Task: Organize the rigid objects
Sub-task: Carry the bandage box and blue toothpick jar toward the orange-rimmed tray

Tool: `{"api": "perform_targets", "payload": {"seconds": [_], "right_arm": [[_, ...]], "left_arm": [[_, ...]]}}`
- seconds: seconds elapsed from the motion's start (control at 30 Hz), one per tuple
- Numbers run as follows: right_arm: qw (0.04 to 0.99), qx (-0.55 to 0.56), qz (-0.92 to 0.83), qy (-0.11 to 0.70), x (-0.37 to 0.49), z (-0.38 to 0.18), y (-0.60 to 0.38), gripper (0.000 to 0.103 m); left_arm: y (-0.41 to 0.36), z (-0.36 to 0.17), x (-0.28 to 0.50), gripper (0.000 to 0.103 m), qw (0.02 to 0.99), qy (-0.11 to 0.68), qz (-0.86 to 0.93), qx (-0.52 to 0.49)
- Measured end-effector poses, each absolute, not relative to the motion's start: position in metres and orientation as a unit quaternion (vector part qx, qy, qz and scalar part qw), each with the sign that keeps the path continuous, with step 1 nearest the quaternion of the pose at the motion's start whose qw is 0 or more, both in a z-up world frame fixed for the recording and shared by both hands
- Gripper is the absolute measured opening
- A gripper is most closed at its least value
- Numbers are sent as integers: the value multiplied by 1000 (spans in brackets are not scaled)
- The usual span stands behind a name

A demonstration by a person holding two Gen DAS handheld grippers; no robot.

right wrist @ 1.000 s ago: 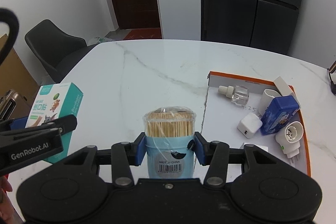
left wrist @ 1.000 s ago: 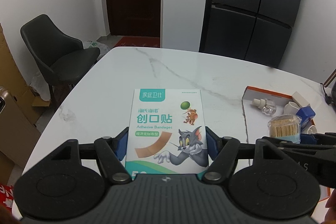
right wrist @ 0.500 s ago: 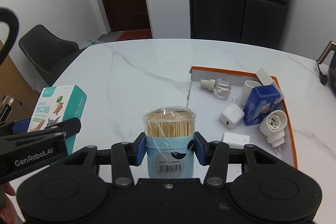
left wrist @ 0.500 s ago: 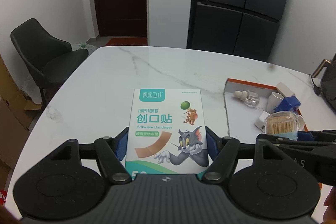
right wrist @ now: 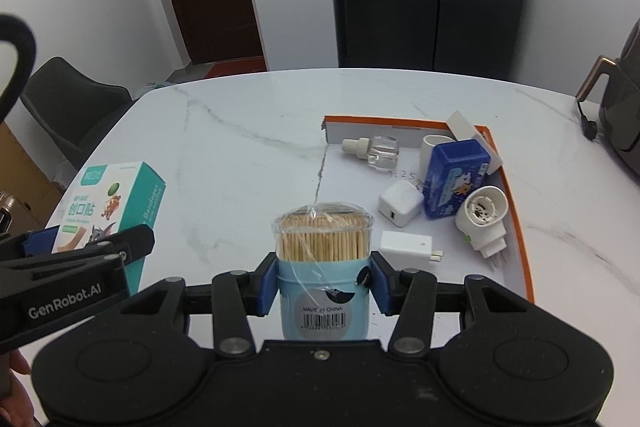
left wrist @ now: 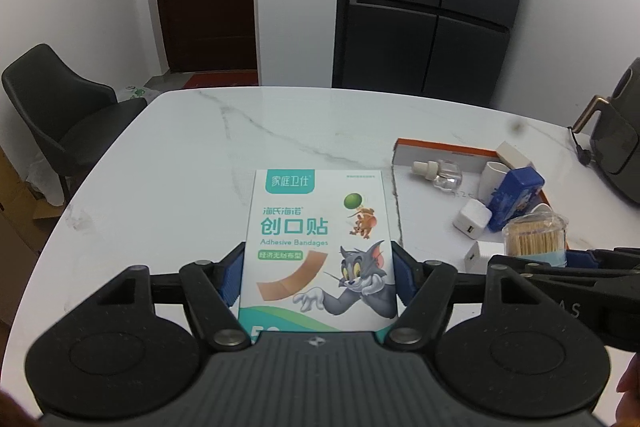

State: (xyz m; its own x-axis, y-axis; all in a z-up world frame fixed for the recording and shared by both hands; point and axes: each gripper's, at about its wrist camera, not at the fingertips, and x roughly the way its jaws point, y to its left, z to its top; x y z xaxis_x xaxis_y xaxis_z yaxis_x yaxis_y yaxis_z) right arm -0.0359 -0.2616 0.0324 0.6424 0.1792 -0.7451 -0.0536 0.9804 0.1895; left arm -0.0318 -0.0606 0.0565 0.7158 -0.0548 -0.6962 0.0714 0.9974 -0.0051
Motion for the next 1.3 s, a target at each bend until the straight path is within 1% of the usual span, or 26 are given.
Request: {"api": "perform_targets", "payload": {"seconds": [1.3], "right_arm": [[905,101,15,413,-84,34,-326,57]], "left_arm": [[-122,59,-67,71,923,372,-93,30]]}}
